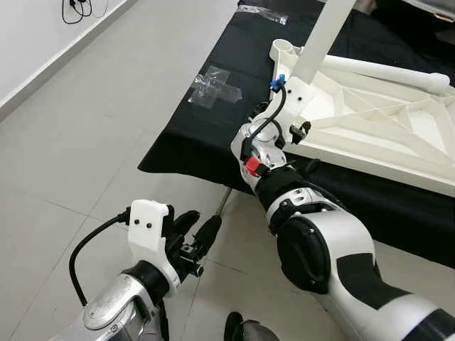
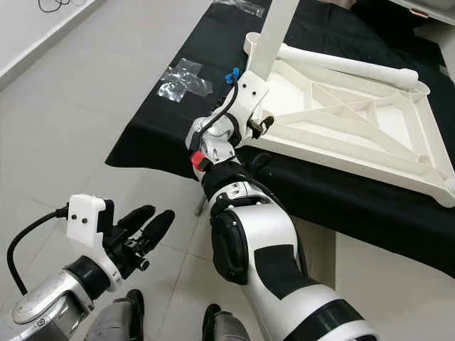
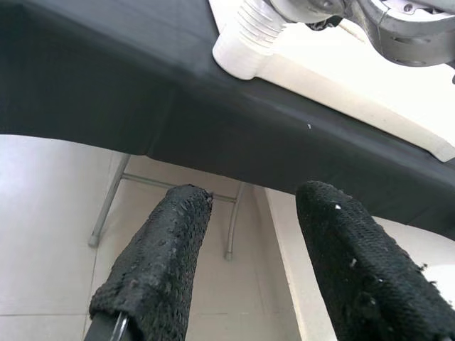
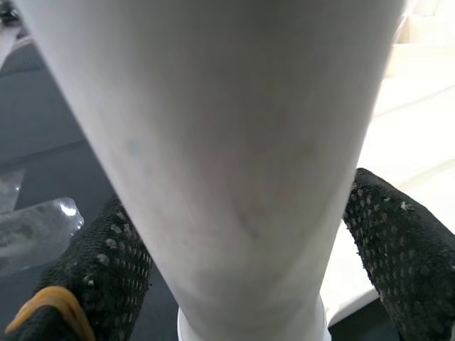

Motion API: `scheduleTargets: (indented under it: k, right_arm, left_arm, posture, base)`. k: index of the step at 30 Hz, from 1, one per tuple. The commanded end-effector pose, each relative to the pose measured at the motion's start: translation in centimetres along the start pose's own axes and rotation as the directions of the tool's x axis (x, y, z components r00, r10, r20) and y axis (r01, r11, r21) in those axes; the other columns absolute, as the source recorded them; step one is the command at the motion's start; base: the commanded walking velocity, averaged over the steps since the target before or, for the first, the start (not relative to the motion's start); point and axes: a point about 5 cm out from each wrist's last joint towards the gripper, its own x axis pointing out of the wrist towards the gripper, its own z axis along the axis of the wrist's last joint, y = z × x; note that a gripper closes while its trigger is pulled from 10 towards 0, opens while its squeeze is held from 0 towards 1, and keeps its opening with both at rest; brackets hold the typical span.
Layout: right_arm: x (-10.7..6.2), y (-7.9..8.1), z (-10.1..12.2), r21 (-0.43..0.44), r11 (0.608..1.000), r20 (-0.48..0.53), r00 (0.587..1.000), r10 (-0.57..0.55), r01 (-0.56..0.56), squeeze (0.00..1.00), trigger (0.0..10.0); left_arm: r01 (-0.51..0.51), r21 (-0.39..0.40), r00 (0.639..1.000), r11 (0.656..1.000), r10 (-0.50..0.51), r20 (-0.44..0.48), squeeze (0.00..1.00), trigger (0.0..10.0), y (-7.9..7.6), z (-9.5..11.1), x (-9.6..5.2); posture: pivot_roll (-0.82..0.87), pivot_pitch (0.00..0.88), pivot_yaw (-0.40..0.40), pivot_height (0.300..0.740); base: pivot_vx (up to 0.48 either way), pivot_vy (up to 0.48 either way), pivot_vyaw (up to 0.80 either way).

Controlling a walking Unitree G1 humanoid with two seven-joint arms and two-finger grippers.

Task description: Building children table

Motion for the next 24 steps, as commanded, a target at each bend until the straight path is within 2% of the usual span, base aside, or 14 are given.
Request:
scheduleTargets:
  k: [1, 3, 4, 5, 6, 11, 24]
  right_arm:
    - [0.0, -0.2, -0.4, 0.001, 1.000, 0.004, 1.000, 0.005, -0.005, 1.00, 10.0]
    - [-0.1, -0.1, -0.5, 0.010, 1.000, 0.002, 1.000, 0.026, -0.026, 1.00, 10.0]
    - [-0.1, -0.1, -0.6, 0.011, 0.999, 0.002, 0.999, 0.038, -0.038, 0.21, 10.0]
    - [-0.1, -0.1, -0.6, 0.011, 0.999, 0.002, 0.999, 0.038, -0.038, 0.21, 10.0]
    - [-0.2, -0.1, -0.6, 0.009, 0.999, 0.005, 0.999, 0.042, -0.042, 0.00, 10.0]
    - [-0.3, -0.3, -1.1, -0.001, 0.998, 0.013, 0.998, 0.058, -0.058, 0.00, 10.0]
    - [-1.0, -0.5, -2.0, -0.033, 0.980, 0.038, 0.980, 0.197, -0.196, 0.00, 10.0]
  left_arm:
    - [0.006, -0.001, 1.000, 1.000, -0.006, -0.023, 0.00, 10.0, 0.0, -0.5, 0.0]
    - [0.006, 0.001, 1.000, 1.000, -0.006, -0.024, 0.00, 10.0, 0.0, -0.5, 0.0]
    - [0.004, -0.001, 1.000, 1.000, -0.004, -0.022, 0.00, 10.0, 0.1, -0.5, 0.1]
    - [0.004, -0.001, 1.000, 1.000, -0.004, -0.022, 0.00, 10.0, 0.1, -0.5, 0.1]
    - [0.003, -0.002, 1.000, 1.000, -0.003, -0.021, 0.00, 10.0, 0.1, -0.5, 0.1]
    - [0.006, 0.002, 1.000, 1.000, -0.006, -0.019, 0.00, 10.0, 0.2, -0.5, 0.2]
    - [0.007, 0.010, 1.000, 1.000, -0.007, -0.018, 0.00, 10.0, 0.5, -0.6, 0.5]
  posture:
    - [0.20, 0.247, -0.136, 0.740]
    - [0.20, 0.246, -0.136, 0.740]
    - [0.19, 0.243, -0.135, 0.740]
    - [0.19, 0.243, -0.135, 0.740]
    - [0.19, 0.243, -0.135, 0.740]
    - [0.19, 0.237, -0.133, 0.740]
    - [0.18, 0.218, -0.131, 0.740]
  base:
    - [0.000, 0.000, 0.00]
    - [0.000, 0.000, 0.00]
    - [0.000, 0.000, 0.00]
    - [0.000, 0.000, 0.00]
    - [0.000, 0.000, 0.00]
    - [0.000, 0.000, 0.00]
    - [0.000, 0.000, 0.00]
